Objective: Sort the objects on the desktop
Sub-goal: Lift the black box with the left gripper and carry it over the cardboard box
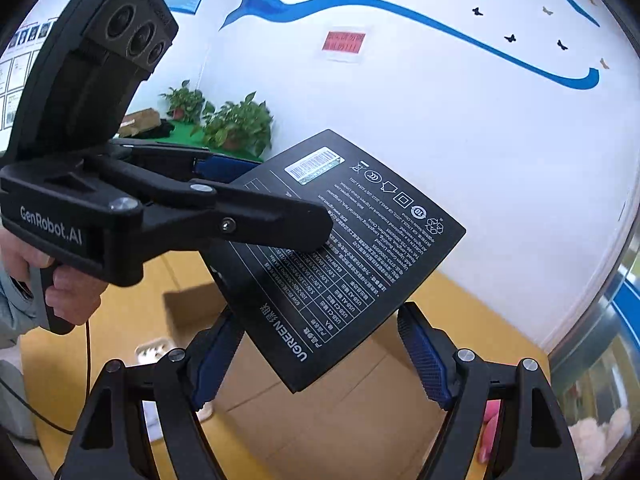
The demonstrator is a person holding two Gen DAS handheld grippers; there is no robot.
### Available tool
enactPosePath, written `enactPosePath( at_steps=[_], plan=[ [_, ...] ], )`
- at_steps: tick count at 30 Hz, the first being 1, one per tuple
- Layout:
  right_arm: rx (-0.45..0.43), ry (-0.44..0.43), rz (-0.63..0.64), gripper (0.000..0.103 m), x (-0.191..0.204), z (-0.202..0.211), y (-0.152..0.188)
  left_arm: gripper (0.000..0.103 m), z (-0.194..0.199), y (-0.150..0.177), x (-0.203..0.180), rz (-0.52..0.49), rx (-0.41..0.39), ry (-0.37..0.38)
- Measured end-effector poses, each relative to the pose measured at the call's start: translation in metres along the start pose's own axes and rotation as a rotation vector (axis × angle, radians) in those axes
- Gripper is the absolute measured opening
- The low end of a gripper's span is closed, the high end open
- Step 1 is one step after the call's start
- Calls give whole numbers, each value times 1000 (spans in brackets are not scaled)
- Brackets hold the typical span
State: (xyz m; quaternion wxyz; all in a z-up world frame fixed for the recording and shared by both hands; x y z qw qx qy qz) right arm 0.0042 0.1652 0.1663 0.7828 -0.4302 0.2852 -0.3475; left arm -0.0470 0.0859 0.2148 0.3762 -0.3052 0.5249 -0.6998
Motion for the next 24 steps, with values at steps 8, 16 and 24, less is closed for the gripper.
enactPosePath(
  at_steps=[8, 16, 24],
  plan=[
    [27, -34, -39, 78, -52, -44, -40, 68, -58, -21, 36, 15, 35, -15],
    [167, -132, -126, 78, -95, -140, -6, 68, -139, 39, 82, 112, 195, -31],
    [369, -216, -234, 78, -117, -240, 79, 67, -215, 139, 111, 287, 450, -6]
  ],
)
Point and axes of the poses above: each gripper's, at about its wrist camera, not at the fingertips, and z roughly against the way its jaws point, x to its left, y to its underside, the point moved 8 cm from there along -z, roughly the way its jaws point, and after that the axes turned 11 degrees about -z, right-handed, at the moved point
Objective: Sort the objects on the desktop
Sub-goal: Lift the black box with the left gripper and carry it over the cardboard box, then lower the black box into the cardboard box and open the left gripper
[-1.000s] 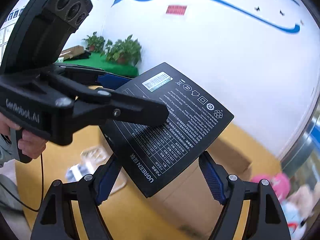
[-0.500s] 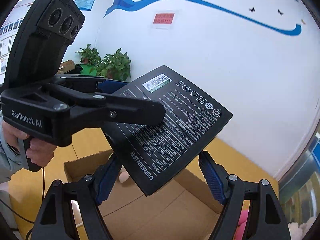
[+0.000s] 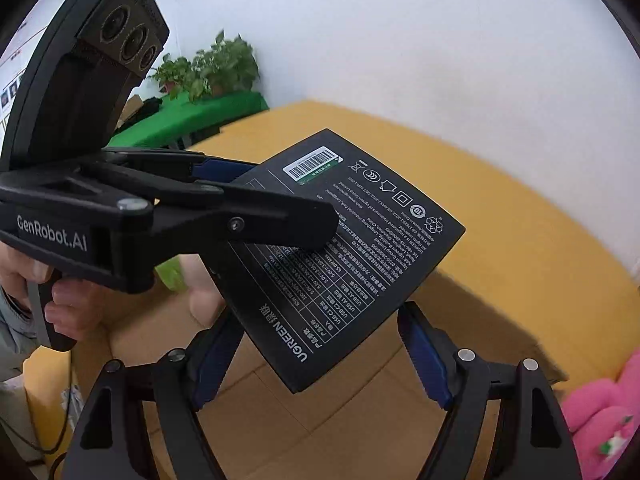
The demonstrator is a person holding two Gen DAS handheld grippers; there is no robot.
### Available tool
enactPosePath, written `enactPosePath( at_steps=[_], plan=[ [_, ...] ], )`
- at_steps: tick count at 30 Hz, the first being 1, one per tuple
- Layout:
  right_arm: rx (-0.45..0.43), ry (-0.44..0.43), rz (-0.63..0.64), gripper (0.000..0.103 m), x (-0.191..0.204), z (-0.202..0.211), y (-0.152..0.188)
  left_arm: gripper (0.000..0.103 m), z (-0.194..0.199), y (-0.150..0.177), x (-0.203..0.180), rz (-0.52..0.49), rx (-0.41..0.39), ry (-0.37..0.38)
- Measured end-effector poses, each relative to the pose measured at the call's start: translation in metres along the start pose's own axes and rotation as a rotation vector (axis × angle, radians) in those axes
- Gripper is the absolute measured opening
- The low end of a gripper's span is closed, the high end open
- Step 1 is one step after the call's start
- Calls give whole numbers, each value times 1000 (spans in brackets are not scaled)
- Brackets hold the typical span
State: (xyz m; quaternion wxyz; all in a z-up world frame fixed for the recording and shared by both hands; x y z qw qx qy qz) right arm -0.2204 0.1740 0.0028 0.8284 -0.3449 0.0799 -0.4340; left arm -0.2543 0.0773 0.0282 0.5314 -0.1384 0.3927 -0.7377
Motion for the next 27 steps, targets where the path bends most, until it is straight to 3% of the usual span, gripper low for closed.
enactPosePath(
  at_steps=[8, 11, 20, 23, 27],
  plan=[
    [160, -32, -93, 78, -30, -79, 40, 66, -58, 45, 15, 55, 221, -73],
    [177, -12, -133, 79, -41, -92, 45, 66, -61, 47, 10, 24, 256, -84],
    [186, 20, -129, 80, -36, -88, 47, 68, -38, 46, 23, 54, 214, -86],
    [189, 19, -140, 81, -35, -87, 41, 68, -15, 41, 24, 41, 165, -103],
    [180, 81, -186, 90, -39, -67, 40, 68, 28, 31, 12, -30, 67, -139]
  ],
)
Point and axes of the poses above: each gripper's, at about its wrist camera, not at the fingertips, and z roughly against the way its jaws point, x to its left, y to its underside, the point moved 8 cm from there along -z, roughly the way its jaws point, and after that the axes turned 11 degrees about -z, right-handed, at the moved point
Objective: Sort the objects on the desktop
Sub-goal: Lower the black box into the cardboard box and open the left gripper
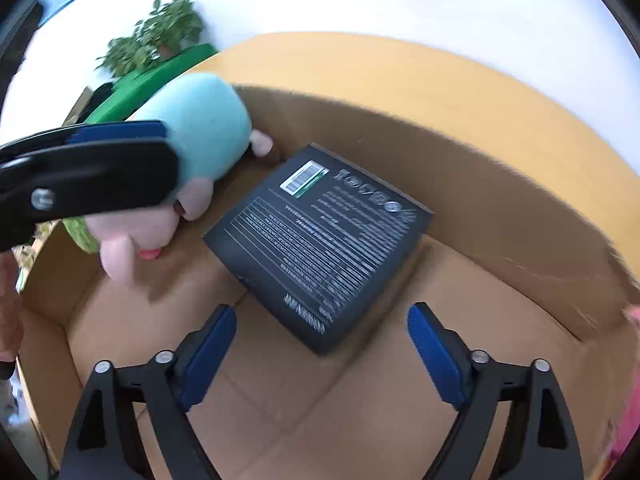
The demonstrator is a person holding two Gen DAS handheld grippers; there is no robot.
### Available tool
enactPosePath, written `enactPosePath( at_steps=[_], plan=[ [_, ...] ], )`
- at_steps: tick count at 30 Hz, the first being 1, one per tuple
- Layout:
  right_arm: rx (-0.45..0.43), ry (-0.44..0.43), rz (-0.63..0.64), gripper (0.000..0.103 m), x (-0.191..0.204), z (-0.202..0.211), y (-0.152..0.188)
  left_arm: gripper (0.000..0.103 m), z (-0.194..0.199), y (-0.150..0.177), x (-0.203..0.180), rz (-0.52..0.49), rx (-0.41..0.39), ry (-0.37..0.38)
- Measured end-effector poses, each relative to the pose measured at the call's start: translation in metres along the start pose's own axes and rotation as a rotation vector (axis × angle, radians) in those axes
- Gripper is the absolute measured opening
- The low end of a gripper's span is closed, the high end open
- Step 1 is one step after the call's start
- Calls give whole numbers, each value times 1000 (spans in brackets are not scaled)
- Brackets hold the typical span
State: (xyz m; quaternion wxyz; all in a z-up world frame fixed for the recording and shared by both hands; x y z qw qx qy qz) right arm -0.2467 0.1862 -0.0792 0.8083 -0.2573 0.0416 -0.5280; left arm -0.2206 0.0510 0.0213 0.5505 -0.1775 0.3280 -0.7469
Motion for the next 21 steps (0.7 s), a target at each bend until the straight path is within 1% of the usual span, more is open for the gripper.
enactPosePath(
  at_steps=[2, 5, 6, 8, 10, 12, 14, 16, 19, 21],
  plan=[
    [-33, 14, 1, 93, 4, 24, 5, 70, 25, -2, -7, -39, -49, -18],
    [-121, 46, 34, 102, 24, 70, 16, 79, 61, -5, -22, -94, -134, -60],
    [-160, 56, 42, 102, 34, 85, 20, 79, 75, -4, -26, -107, -164, -77],
    [-227, 66, 36, 102, 40, 120, 38, 79, 100, 1, -32, -127, -201, -97],
    [-276, 92, 7, 102, 54, 141, 48, 79, 124, 8, -41, -152, -239, -122],
    [-312, 118, -20, 103, 68, 152, 56, 80, 142, 17, -50, -159, -269, -141],
    [-358, 139, -49, 103, 77, 165, 73, 81, 159, 31, -58, -156, -290, -146],
    [-399, 168, -77, 103, 73, 181, 97, 83, 172, 48, -66, -162, -305, -155],
    [-415, 180, -104, 103, 83, 187, 125, 83, 190, 72, -76, -186, -324, -203],
    [-431, 191, -106, 103, 92, 190, 136, 83, 195, 83, -86, -210, -336, -214]
  ],
)
Point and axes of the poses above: each gripper's, at about its wrist camera, not at the fingertips, and z roughly against the way its jaws point, x to its left, y to its underside, the point moved 8 cm from there along -z, roughly the way its jaws point, and after that the axes turned 11 degrees about -z, right-handed, at the moved point
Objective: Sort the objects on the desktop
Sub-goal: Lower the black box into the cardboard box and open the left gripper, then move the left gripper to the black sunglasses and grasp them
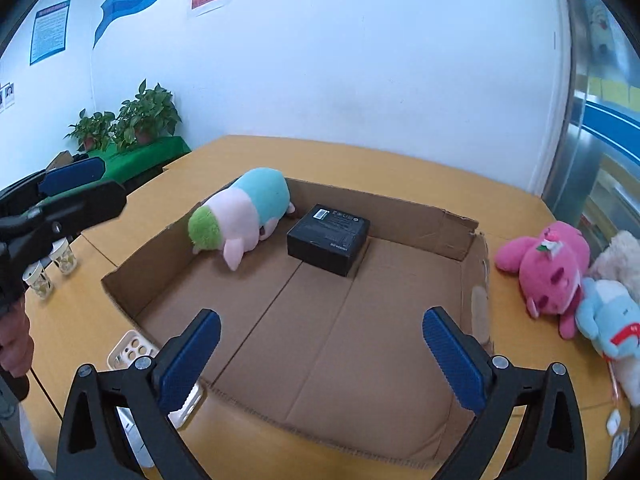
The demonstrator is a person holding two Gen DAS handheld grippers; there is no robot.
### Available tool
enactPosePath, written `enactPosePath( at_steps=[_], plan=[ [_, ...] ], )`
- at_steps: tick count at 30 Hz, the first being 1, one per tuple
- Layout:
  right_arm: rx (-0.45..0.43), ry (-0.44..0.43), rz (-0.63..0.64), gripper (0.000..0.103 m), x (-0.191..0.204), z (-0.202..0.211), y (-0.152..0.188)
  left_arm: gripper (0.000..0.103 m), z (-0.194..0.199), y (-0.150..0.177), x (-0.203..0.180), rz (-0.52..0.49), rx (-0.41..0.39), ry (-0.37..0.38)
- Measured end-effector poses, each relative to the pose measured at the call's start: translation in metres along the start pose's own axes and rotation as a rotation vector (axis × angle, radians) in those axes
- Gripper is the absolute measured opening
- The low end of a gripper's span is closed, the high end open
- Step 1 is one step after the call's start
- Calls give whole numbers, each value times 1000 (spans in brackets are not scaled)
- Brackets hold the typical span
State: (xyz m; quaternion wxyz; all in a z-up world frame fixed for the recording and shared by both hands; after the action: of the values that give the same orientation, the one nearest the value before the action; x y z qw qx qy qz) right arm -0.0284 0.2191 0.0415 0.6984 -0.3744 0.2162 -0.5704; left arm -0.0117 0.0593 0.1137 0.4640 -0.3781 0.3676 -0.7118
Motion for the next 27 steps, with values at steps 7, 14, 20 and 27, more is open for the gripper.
enactPosePath(
  at_steps=[7, 14, 20, 27],
  plan=[
    [-44, 35, 40, 103, 19, 31, 15, 83, 13, 4, -12, 41, -19, 11],
    [-72, 51, 13, 103, 12, 47, 18, 83, 16, 8, -16, 49, -19, 12],
    [-66, 47, -8, 103, 9, 46, 21, 83, 9, 13, -23, 43, -5, 37],
    [-34, -2, -32, 103, -6, 45, 37, 83, -5, 26, -30, 66, 41, 100]
  ],
)
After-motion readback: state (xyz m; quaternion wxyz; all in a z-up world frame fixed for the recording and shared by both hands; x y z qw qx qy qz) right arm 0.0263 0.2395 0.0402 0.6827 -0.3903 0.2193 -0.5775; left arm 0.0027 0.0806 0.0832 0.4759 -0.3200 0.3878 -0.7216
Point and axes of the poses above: each gripper's, at about its wrist camera, not at the fingertips, and z roughly against the way its jaws point, x to its left, y to its underside, the point moved 8 cm from there along -z, roughly the way its jaws point, and after that the axes turned 11 degrees about -z, right-handed, at the moved point
